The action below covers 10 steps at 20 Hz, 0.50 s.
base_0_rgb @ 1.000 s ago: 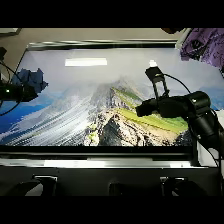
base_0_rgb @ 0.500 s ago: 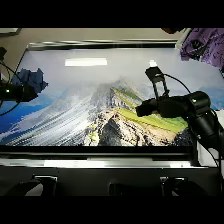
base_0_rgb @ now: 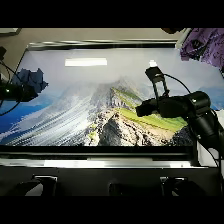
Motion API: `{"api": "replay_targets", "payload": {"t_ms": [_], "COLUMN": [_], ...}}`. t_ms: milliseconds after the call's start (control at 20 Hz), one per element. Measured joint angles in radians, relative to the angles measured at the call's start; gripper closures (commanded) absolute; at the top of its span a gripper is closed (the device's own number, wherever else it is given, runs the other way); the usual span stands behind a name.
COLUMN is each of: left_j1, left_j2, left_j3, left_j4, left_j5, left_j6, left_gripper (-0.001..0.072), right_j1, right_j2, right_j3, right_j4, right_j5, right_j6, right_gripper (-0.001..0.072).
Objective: Fold the clothes and pants, and hang the long-sleeved shirts on hangers.
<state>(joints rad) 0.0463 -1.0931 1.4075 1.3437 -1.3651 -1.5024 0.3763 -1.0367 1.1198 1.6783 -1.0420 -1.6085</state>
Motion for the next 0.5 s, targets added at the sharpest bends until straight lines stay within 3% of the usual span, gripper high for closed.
{"api": "replay_targets", "payload": {"t_ms": [50,100,150,200,500], "left_j1": [0.0,0.0,0.0,0.0,0.095], "left_j2": [0.0,0.0,-0.002,-0.004,-0.149], "left_j3": [0.0,0.0,-0.001,-0.001,0.01], "left_j4": [0.001,0.002,0.002,0.008,0.255], "left_j5": [0.006,0.01,0.012,0.014,0.121], "left_j6": [0.0,0.0,0.0,-0.011,-0.2], "left_gripper": [0.0683,0.053,0.0121,-0.0013,-0.0013], "right_j1": [0.0,0.0,0.0,0.0,0.0], "right_j2": [0.0,0.0,0.0,0.0,0.0], "right_j3": [0.0,0.0,0.0,0.0,0.0], "right_j4": [0.0,0.0,0.0,0.0,0.0], "right_j5": [0.0,0.0,0.0,0.0,0.0], "right_j6": [0.0,0.0,0.0,0.0,0.0], "right_gripper": [0.0682,0.0682,0.0682,0.0682,0.0682]}}
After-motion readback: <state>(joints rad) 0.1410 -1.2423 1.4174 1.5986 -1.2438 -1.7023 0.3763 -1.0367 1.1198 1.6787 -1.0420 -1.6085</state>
